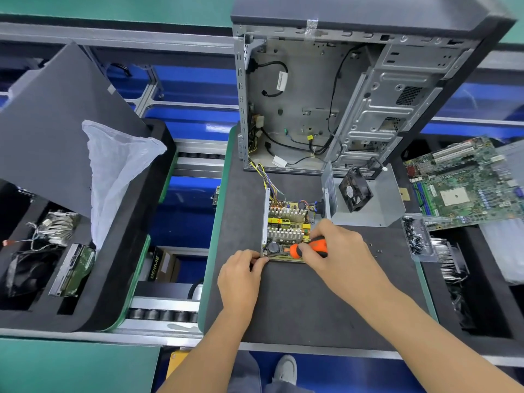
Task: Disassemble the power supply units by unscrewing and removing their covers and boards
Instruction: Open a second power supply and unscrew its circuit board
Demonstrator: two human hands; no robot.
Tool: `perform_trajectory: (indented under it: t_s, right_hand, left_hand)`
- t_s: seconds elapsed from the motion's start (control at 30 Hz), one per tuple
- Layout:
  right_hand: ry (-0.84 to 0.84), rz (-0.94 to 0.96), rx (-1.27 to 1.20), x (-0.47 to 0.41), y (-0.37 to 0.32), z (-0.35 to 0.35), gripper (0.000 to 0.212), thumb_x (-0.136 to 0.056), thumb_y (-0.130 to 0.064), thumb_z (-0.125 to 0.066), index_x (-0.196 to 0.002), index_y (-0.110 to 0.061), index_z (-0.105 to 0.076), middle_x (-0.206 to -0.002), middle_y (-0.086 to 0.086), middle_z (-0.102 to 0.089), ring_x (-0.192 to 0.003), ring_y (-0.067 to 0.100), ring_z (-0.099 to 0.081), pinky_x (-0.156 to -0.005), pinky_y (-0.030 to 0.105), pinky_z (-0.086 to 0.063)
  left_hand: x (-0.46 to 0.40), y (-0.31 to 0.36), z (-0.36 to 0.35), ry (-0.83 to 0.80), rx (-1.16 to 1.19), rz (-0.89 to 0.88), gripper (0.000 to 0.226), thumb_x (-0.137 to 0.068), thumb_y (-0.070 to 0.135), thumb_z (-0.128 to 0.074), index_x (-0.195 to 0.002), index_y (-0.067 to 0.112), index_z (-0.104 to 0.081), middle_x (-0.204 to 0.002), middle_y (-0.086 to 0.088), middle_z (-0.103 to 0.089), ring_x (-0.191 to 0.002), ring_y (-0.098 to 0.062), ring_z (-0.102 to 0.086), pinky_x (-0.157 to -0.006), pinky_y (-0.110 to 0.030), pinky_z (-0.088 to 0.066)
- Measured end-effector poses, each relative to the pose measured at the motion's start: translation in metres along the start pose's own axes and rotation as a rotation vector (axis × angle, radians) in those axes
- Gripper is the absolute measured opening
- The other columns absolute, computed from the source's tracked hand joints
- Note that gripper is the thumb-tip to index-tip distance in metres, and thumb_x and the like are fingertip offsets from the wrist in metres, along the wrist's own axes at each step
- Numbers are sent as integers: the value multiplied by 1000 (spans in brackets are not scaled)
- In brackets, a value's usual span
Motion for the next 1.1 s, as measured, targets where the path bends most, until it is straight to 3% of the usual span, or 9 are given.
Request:
perform_trajectory:
  t_s: [0.37,0.53,0.63,0.77,0.83,0.93,1.1]
  right_hand:
    - [-21,41,139,-2,-10,0,33,-93,-49,-58,-96,-17,-51,-83,0,-62,-82,28,-59,-66,34,-39]
    - [-47,136,464,-11,-30,2,52,-97,-64,-35,-106,-15,-50,-88,7,-66,-88,35,-65,-60,36,-35]
    - [-74,315,646,-23,-51,3,59,-99,-57,-11,-113,-17,-53,-96,4,-64,-88,31,-65,-54,32,-25]
    - [-105,444,665,-45,-81,-2,28,-104,-39,-33,-108,-13,-46,-94,7,-64,-87,31,-63,-55,31,-26]
    - [-152,463,617,-55,-93,-7,22,-102,-35,-42,-98,-15,-35,-81,2,-53,-78,29,-49,-51,31,-22]
    - [-248,442,551,-68,-98,-13,28,-96,-31,-52,-94,-14,-30,-69,-2,-25,-77,27,-37,-55,35,-26]
    - [-277,231,388,-76,-69,-2,46,-82,-54,-66,-97,-15,-44,-71,-2,-29,-78,32,-45,-65,37,-41]
  left_hand:
    - [1,3,1,-13,-12,1,16,-89,35,-75,-94,20,-75,-87,6,-71,-76,-9,-62,-67,-25,-52]
    - [1,3,1,-7,-11,-18,16,-89,35,-74,-92,19,-74,-84,7,-70,-75,-10,-62,-66,-31,-55]
    - [1,1,0,-6,-6,-14,16,-90,36,-74,-89,20,-73,-83,8,-69,-74,-11,-62,-66,-35,-56]
    - [2,-1,0,-1,-4,-13,18,-89,38,-73,-86,21,-71,-82,9,-68,-73,-10,-61,-64,-35,-55]
    - [1,-2,0,-18,-2,-2,19,-90,41,-71,-88,22,-71,-83,10,-67,-75,-9,-60,-65,-35,-55]
    - [0,-3,1,-42,4,-7,18,-90,41,-71,-89,23,-69,-85,11,-66,-77,-10,-60,-65,-34,-53]
    - [0,-14,0,-89,-11,-74,19,-88,39,-74,-100,24,-71,-92,10,-65,-84,-13,-60,-74,-31,-50]
Point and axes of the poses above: each hand's wrist, its own x-axis away from the middle knuckle, its own z-axis out of the back of the hand, y = z × x, the point moved 3 cm from there along -x, towards the middle knuckle
